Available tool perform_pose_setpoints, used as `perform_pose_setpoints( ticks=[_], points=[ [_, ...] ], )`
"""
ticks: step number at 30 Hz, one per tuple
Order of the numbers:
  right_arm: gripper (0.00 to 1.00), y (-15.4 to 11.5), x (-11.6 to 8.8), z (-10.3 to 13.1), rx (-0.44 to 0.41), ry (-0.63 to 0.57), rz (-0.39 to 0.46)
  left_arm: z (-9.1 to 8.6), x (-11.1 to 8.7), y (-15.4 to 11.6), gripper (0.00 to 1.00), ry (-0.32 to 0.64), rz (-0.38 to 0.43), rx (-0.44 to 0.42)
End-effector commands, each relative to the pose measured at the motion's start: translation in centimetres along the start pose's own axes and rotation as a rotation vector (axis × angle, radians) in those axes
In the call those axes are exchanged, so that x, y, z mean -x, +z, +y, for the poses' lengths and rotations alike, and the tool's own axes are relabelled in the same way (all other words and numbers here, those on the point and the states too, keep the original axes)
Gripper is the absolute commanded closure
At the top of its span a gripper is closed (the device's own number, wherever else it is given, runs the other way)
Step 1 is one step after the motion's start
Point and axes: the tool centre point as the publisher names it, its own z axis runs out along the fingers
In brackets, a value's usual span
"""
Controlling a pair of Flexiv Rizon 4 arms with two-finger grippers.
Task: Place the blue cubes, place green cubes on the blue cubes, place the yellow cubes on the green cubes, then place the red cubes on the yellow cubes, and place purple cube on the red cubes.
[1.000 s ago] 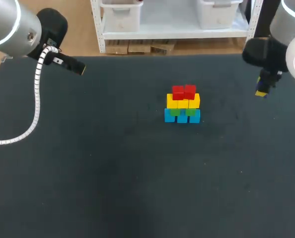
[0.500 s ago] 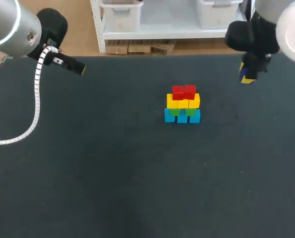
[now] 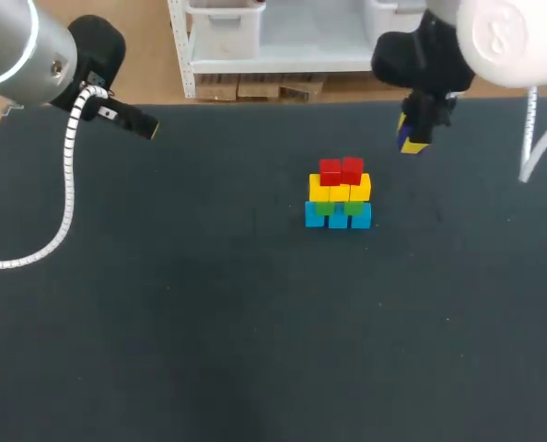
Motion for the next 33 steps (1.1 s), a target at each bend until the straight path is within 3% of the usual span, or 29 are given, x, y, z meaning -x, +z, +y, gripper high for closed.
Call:
perform_pose_setpoints(
  ticks=[1,16,24,33],
  points=[
    [1.00,0.9,1.6,0.1,0.025,-0.020,0.002,0.1,0.1,0.1,0.00,0.002,0.000,-0.005],
    [1.00,2.7,5.6,-1.4,0.080,-0.003,0.067,0.1,0.1,0.1,0.00,0.002,0.000,-0.005],
    [1.00,3.8,6.1,-2.0,0.120,0.020,0.081,0.1,0.1,0.1,0.00,0.002,0.000,-0.005],
    [1.00,4.1,6.6,-2.7,0.158,0.050,0.042,0.1,0.1,0.1,0.00,0.002,0.000,-0.005]
  ],
)
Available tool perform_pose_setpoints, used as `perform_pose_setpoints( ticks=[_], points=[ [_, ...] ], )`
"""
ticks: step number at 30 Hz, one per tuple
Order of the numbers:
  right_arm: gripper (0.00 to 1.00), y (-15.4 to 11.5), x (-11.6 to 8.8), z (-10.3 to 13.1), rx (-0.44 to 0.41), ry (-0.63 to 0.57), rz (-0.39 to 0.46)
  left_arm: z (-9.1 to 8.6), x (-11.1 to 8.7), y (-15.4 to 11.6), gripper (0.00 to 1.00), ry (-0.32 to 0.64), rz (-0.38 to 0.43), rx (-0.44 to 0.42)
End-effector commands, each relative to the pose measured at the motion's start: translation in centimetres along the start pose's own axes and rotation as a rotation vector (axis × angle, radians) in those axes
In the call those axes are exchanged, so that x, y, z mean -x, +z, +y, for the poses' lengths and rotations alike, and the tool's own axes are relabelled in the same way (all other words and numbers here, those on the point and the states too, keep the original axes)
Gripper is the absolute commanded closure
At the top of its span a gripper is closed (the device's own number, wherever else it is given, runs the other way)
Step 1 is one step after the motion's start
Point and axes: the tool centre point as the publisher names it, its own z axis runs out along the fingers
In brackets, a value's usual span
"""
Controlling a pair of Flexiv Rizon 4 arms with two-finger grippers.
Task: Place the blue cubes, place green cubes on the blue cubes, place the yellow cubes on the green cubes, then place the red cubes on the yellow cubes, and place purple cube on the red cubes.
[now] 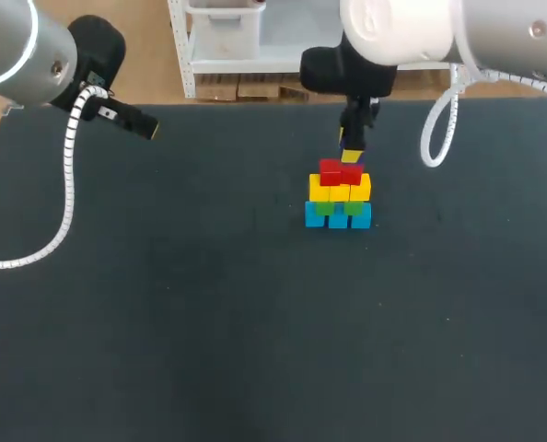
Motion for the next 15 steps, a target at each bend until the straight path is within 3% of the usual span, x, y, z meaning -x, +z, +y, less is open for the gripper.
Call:
perform_pose_setpoints(
  ticks=[1,15],
  points=[
    [1.00,0.0,0.1,-0.7,0.036,0.003,-0.009,0.1,0.1,0.1,0.00,0.002,0.000,-0.005],
    [1.00,1.2,0.9,-0.9,0.083,-0.001,-0.012,0.1,0.1,0.1,0.00,0.002,0.000,-0.005]
  ],
)
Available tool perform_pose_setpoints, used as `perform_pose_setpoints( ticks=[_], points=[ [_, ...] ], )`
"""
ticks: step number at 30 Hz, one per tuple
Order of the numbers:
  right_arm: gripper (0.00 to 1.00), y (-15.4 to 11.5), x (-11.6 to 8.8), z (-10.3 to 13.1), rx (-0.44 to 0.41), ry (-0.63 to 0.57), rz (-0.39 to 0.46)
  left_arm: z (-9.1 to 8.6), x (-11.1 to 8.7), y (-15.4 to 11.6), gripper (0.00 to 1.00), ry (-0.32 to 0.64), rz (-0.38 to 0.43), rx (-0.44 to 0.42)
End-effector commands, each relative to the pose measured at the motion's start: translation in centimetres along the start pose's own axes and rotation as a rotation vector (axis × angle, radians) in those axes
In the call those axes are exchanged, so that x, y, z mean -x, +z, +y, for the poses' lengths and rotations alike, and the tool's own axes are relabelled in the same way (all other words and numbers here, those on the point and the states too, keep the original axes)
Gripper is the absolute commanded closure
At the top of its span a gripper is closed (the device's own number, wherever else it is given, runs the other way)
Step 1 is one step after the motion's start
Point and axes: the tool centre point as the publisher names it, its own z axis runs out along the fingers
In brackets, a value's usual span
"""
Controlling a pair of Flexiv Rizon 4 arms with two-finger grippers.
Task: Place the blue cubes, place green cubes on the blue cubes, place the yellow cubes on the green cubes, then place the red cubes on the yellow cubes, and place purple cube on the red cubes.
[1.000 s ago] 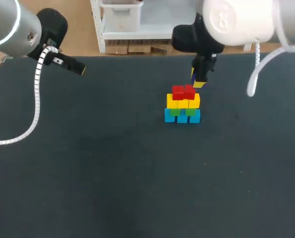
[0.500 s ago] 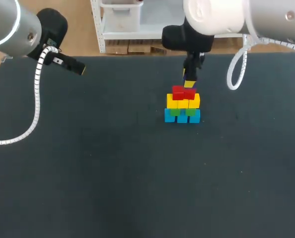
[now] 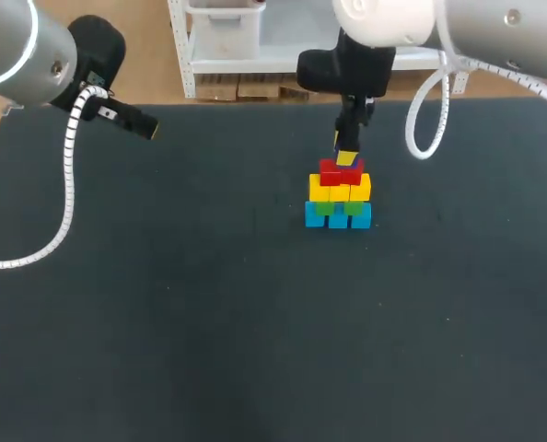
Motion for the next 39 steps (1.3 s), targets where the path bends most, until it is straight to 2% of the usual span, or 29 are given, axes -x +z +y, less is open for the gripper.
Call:
perform_pose_setpoints(
  ticks=[1,16,22,26,27,29,33,39],
  points=[
    [1.00,0.05,0.43,-0.55,0.015,-0.001,0.002,0.14,0.07,0.08,0.00,0.002,0.000,-0.005],
    [1.00,0.36,0.65,-0.68,0.014,-0.005,0.018,0.14,0.07,0.08,0.00,0.002,0.000,-0.005],
    [0.96,0.46,0.50,-0.69,0.011,-0.003,0.024,0.14,0.07,0.08,0.00,0.002,0.000,-0.005],
    [0.90,0.40,0.33,-0.62,0.012,-0.001,0.024,0.14,0.07,0.08,0.00,0.002,0.000,-0.005],
    [0.87,0.39,0.28,-0.59,0.014,-0.001,0.024,0.14,0.07,0.08,0.00,0.002,0.000,-0.005],
    [0.76,0.40,0.16,-0.54,0.017,0.002,0.024,0.14,0.07,0.08,0.00,0.002,0.000,-0.005],
    [0.66,0.35,0.04,-0.23,0.022,0.002,0.025,0.14,0.07,0.08,0.00,0.002,0.000,-0.005],
    [0.58,0.32,0.02,-0.08,0.022,0.007,0.027,0.14,0.07,0.08,0.00,0.002,0.000,-0.005]
  ],
)
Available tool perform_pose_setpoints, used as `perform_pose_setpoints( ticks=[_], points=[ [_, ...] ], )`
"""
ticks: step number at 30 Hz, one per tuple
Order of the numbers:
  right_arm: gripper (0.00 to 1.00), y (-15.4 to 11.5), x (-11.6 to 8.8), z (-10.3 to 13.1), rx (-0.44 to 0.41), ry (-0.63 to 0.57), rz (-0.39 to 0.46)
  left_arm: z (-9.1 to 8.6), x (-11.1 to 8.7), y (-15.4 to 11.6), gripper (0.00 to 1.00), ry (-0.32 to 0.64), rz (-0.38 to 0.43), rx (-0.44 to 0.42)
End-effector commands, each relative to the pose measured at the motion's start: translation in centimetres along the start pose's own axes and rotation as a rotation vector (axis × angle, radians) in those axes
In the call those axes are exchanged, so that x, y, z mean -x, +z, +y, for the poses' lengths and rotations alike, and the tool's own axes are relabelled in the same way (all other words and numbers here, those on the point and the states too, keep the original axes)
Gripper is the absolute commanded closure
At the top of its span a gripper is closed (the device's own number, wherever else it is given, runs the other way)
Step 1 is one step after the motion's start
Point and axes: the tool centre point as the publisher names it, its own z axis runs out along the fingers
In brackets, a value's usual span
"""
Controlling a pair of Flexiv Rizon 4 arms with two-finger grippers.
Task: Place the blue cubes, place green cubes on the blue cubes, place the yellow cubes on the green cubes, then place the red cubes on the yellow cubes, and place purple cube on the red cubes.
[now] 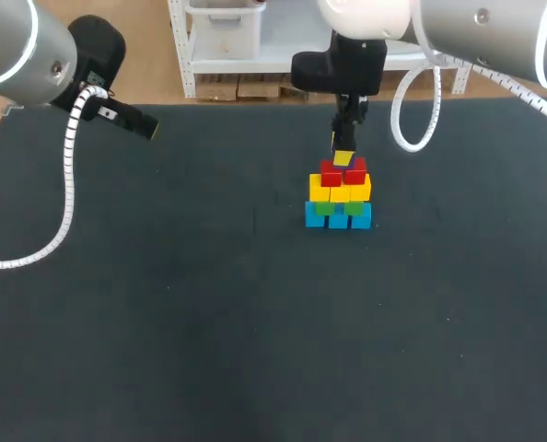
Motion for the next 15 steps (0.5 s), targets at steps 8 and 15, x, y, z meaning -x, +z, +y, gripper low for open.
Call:
perform_pose_setpoints(
  ticks=[8,15],
  points=[
    [0.00,0.13,0.05,0.62,-0.010,0.003,-0.001,0.14,0.07,0.08,0.00,0.002,0.000,-0.005],
    [0.00,-0.24,0.11,0.90,-0.021,0.004,-0.005,0.14,0.07,0.08,0.00,0.002,0.000,-0.005]
  ],
)
